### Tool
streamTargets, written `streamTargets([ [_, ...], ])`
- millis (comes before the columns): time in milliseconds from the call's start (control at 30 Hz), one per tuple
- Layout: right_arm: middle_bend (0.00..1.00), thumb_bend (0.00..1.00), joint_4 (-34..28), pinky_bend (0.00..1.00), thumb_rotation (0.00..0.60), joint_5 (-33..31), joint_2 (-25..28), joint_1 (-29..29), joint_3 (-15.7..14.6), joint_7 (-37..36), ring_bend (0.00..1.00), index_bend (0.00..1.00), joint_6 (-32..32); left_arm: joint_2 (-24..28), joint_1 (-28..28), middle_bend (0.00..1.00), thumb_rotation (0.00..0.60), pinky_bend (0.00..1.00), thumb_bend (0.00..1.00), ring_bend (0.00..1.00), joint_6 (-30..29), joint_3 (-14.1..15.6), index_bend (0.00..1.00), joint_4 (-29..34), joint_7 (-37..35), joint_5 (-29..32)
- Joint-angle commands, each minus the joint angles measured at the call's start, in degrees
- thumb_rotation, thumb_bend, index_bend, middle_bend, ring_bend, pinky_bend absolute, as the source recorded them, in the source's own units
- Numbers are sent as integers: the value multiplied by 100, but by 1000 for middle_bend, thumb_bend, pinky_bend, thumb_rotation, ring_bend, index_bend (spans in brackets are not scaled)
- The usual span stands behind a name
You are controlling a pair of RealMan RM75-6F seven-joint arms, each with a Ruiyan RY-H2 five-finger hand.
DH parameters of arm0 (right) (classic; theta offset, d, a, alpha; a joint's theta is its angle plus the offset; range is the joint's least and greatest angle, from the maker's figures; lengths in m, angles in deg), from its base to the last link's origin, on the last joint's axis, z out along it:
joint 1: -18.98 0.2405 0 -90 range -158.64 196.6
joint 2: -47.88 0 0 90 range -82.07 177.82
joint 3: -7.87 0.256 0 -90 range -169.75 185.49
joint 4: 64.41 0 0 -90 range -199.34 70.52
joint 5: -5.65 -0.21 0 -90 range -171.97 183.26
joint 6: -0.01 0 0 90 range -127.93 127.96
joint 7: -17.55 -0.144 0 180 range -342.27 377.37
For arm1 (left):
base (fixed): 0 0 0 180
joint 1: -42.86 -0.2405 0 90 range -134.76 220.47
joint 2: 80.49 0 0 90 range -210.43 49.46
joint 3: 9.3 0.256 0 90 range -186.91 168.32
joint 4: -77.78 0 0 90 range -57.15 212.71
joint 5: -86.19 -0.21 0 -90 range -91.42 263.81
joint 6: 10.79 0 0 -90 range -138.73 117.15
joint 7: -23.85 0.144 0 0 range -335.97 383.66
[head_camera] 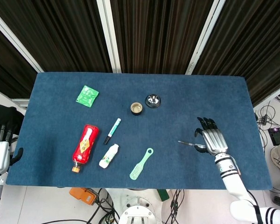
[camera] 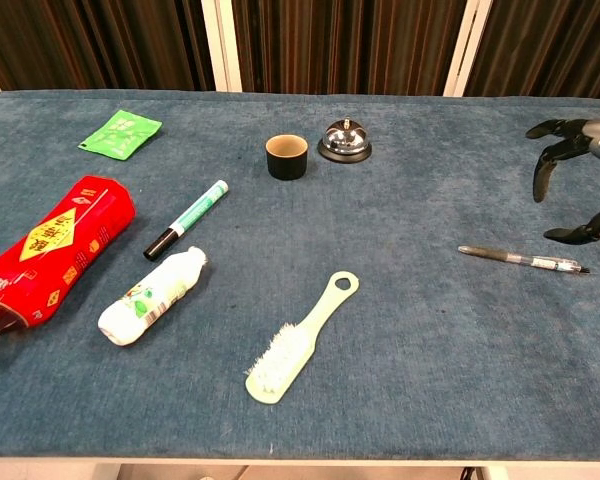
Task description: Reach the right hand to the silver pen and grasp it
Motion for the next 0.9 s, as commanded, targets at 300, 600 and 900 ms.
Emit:
streamTargets([
  [300,101,454,455,101,600,-449,-351,226,-152,226,56,572,288,28,-5,0,600,149,296,35,37,11,120,28,-10,17],
  [600,101,483,628,101,600,-617,-585,402,-229,354,60,574,440,60,-10,0,600,149,298,35,78,-10,121,43,-63,98],
  [900,101,485,789,101,600,-788,-712,489,-225,404,60,587,406,64,-9,0,600,149,299,35,95,-11,120,40,-69,113],
])
